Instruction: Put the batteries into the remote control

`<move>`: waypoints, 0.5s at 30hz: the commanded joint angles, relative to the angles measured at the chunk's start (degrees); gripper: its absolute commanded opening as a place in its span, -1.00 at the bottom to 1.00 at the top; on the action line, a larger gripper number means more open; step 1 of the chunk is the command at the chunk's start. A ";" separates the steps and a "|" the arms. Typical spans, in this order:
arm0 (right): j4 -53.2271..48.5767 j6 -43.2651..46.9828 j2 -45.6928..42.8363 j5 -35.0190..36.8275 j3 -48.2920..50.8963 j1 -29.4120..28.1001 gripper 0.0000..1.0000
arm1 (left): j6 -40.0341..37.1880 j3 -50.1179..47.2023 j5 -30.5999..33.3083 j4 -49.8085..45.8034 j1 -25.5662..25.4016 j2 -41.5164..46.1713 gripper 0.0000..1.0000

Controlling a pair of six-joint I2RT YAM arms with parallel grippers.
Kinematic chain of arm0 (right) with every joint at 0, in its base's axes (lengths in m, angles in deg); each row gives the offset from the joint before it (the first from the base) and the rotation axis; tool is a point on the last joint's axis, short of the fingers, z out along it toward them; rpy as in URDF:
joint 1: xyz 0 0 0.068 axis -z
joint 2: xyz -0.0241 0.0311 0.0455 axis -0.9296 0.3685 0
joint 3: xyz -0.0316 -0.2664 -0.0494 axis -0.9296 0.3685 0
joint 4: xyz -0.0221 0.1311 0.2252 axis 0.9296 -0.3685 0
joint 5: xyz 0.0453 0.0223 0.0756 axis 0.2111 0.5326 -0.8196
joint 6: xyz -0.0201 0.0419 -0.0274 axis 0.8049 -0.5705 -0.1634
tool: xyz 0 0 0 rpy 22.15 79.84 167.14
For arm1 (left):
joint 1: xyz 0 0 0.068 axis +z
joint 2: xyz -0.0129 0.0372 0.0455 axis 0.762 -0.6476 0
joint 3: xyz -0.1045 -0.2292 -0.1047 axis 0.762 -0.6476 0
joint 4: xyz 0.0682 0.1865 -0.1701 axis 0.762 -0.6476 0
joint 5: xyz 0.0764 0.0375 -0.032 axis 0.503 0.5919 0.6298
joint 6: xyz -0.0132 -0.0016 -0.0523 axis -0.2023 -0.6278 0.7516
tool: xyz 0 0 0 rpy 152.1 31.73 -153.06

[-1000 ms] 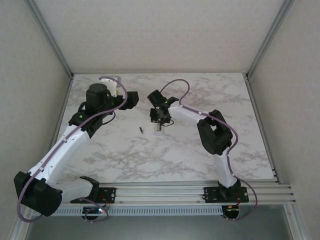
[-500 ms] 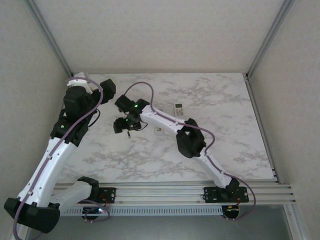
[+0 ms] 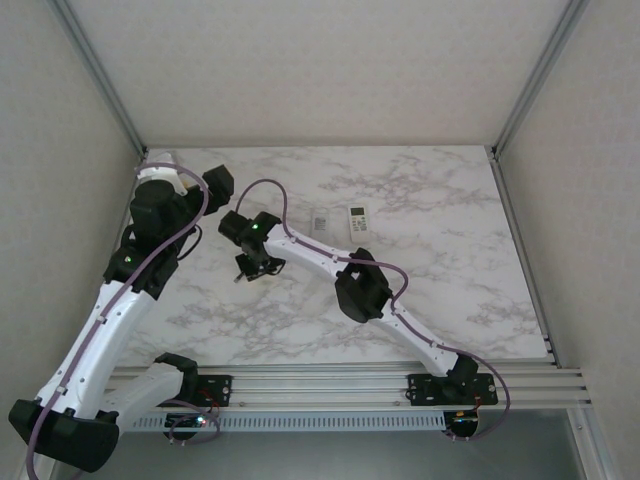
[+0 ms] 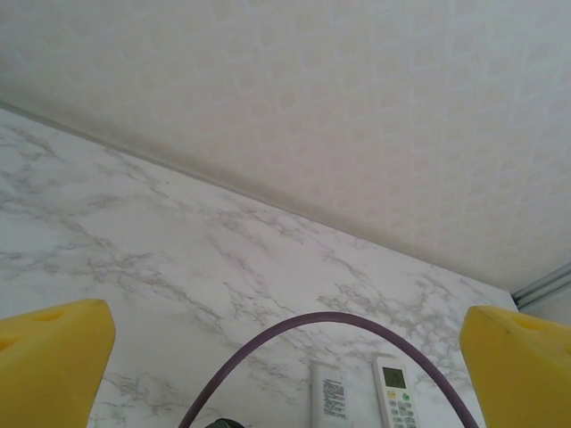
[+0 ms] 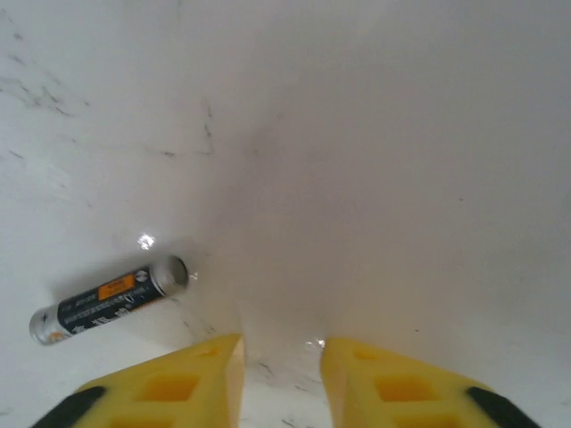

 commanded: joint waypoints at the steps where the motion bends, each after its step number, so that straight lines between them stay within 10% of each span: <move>1: -5.08 1.63 1.07 0.59 2.78 -0.53 -0.44 | -0.32 -0.52 -1.52 2.19 -0.20 0.37 0.99; 15: 17.03 -8.01 -26.44 -2.57 29.24 5.05 -0.29 | -3.29 2.80 4.24 -11.06 0.89 -3.75 0.89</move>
